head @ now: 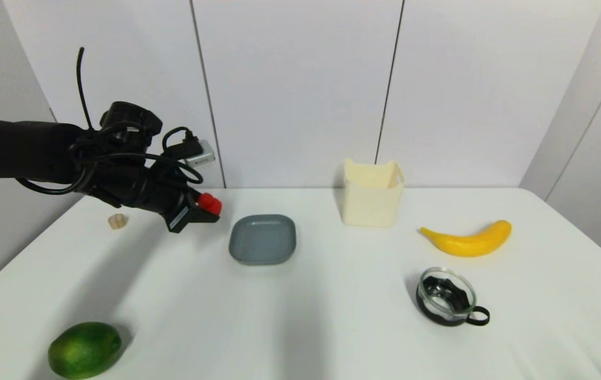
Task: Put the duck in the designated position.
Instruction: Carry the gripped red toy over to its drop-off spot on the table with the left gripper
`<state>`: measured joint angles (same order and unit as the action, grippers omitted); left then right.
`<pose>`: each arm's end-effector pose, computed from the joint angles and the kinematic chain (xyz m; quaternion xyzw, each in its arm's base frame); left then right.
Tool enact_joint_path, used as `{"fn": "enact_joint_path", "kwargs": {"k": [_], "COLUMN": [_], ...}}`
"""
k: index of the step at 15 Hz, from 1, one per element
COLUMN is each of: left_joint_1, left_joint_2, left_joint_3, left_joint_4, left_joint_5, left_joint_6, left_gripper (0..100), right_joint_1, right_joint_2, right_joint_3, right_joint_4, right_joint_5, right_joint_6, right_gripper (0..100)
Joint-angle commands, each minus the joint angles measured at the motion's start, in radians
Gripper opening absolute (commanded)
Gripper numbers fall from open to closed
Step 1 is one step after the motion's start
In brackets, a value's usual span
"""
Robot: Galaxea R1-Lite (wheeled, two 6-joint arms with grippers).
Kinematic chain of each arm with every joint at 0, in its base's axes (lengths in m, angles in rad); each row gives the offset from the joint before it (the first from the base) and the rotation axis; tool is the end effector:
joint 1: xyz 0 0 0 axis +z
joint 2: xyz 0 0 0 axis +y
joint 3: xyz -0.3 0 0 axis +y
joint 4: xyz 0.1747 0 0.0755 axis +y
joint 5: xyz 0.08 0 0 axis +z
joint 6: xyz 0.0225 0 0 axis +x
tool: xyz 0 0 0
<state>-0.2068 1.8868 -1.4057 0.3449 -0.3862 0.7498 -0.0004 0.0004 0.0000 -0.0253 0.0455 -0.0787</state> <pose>0.3422 -0.0804 0.1971 0.2873 0.2740 -0.3954 0.8283 -0.0228 0.0010 0.0781 -0.0396 -0.0133 0.0220 0.9989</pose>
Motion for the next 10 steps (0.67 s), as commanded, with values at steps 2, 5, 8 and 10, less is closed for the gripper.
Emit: {"fn": "enact_joint_path", "kwargs": {"k": [2,5,8,10], "left_joint_1": [0.049,0.050,0.050,0.050], "left_joint_2": [0.097,0.110,0.133,0.141], "left_joint_3": [0.025,0.077,0.080,0.080], "left_joint_4": [-0.009,-0.009,-0.007,-0.007], "left_joint_5": [-0.003,-0.007,-0.011,-0.010], "left_joint_6": [-0.001,-0.015,-0.015,-0.017], "left_gripper": [0,0,0,0], "right_joint_1": [0.000,0.000,0.000,0.000], "right_joint_2": [0.001,0.001,0.001,0.001], "right_joint_3": [0.009,0.009,0.009,0.009], "right_joint_4": [-0.001,-0.001,-0.001,-0.001], "right_joint_5": [0.000,0.000,0.000,0.000], "right_joint_6": [-0.001,-0.001,-0.001,-0.001], "right_gripper": [100,100,100,100]}}
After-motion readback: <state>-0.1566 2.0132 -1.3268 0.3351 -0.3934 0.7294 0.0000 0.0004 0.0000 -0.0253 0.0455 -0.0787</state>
